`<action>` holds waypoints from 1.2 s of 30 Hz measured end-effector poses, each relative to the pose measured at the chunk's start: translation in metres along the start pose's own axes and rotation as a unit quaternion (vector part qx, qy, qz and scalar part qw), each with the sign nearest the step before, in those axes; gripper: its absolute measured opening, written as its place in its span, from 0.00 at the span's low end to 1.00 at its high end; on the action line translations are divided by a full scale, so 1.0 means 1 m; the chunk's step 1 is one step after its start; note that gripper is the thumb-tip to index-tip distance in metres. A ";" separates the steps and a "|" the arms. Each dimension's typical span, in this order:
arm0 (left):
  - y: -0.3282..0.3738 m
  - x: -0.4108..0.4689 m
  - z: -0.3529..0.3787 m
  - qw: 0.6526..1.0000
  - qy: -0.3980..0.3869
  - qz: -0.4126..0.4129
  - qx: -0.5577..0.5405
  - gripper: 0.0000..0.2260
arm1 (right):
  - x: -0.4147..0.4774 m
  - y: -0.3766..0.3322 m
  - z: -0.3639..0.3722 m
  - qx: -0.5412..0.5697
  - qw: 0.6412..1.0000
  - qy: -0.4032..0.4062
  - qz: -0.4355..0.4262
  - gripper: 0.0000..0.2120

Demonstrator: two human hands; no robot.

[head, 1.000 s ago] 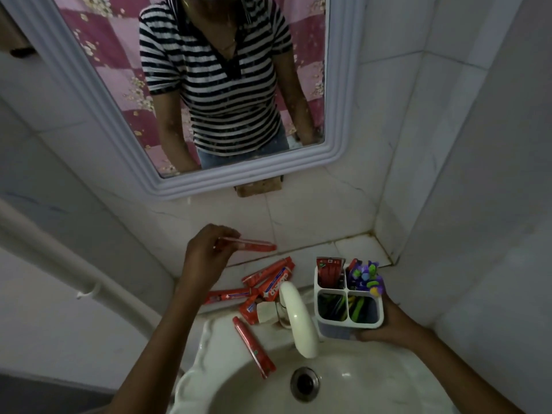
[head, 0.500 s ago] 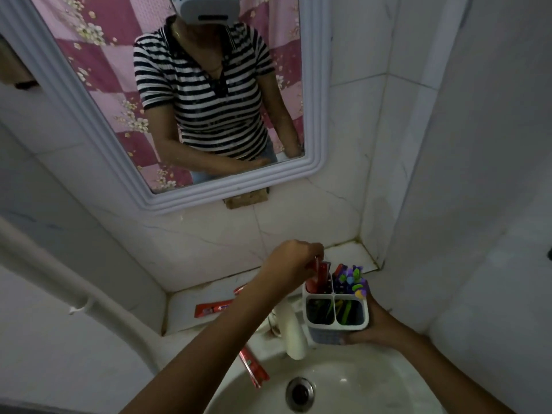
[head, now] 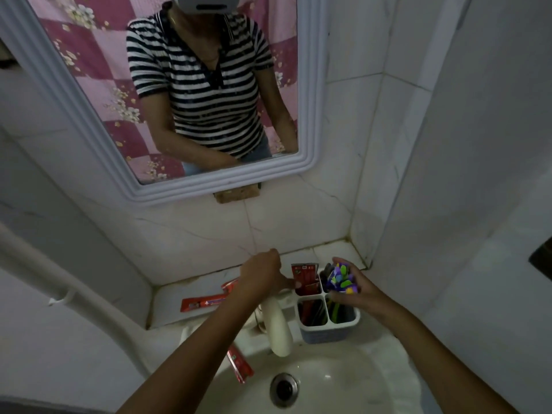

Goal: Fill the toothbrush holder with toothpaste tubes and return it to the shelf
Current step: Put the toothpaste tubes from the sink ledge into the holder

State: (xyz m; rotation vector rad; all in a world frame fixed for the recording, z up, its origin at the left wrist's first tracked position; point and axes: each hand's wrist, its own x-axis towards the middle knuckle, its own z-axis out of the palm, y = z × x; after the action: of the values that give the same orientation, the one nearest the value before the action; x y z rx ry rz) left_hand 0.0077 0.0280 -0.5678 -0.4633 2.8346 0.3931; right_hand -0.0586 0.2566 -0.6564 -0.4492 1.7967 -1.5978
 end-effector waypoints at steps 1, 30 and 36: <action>0.000 0.002 -0.001 0.999 -0.037 -0.002 0.001 0.27 | 0.003 -0.003 0.004 0.003 1.000 0.013 -0.001 0.47; 0.017 0.008 0.000 0.996 -0.072 0.006 -0.051 0.11 | 0.015 -0.054 0.030 -0.305 0.903 0.173 -0.246 0.18; 0.011 0.010 0.003 0.986 -0.104 0.024 -0.126 0.11 | 0.018 -0.059 0.024 -0.333 0.886 0.201 -0.252 0.18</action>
State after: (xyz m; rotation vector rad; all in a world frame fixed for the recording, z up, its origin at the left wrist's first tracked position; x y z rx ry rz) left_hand -0.0044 0.0367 -0.5707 -0.3768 2.6078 0.7685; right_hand -0.0650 0.2162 -0.6048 -1.0307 2.7291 -1.4095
